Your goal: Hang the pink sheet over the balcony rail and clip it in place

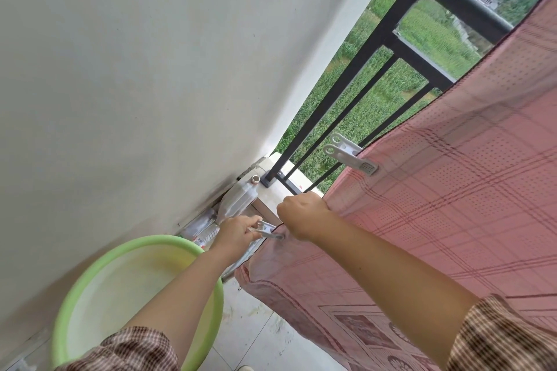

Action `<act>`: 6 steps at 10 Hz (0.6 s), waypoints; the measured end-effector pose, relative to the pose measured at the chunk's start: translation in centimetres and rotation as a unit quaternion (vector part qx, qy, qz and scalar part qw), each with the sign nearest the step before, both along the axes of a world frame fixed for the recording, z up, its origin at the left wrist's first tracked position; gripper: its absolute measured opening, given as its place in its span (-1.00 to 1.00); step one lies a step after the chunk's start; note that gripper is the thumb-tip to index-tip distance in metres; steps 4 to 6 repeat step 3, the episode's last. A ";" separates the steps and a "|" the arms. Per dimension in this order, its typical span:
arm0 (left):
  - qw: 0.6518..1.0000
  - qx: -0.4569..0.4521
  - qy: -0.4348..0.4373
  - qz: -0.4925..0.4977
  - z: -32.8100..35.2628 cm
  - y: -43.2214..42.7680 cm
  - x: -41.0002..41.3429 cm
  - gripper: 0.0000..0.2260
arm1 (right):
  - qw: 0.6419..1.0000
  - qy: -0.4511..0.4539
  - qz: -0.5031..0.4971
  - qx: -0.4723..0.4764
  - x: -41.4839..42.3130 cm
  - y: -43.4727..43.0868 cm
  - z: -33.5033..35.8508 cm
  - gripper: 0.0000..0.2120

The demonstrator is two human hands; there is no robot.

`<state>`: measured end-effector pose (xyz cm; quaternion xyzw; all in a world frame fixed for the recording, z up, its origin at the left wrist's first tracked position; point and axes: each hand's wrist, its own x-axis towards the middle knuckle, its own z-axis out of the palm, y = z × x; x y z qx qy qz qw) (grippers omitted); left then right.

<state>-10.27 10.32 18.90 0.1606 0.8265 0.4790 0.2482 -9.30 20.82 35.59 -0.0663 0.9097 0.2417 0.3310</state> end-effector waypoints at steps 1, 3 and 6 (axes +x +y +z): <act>0.999 0.010 -0.041 0.005 -0.1 0.1 0.4 -0.54 | 1.000 0.017 0.021 -0.002 0.1 0.1 -0.3 -0.87; 0.998 0.005 -0.056 0.027 1.0 -0.4 0.7 -0.36 | 0.990 0.070 0.120 -0.034 1.3 0.1 -0.9 -0.82; 0.998 0.005 -0.056 0.027 1.0 -0.4 0.7 -0.36 | 0.990 0.070 0.120 -0.034 1.3 0.1 -0.9 -0.82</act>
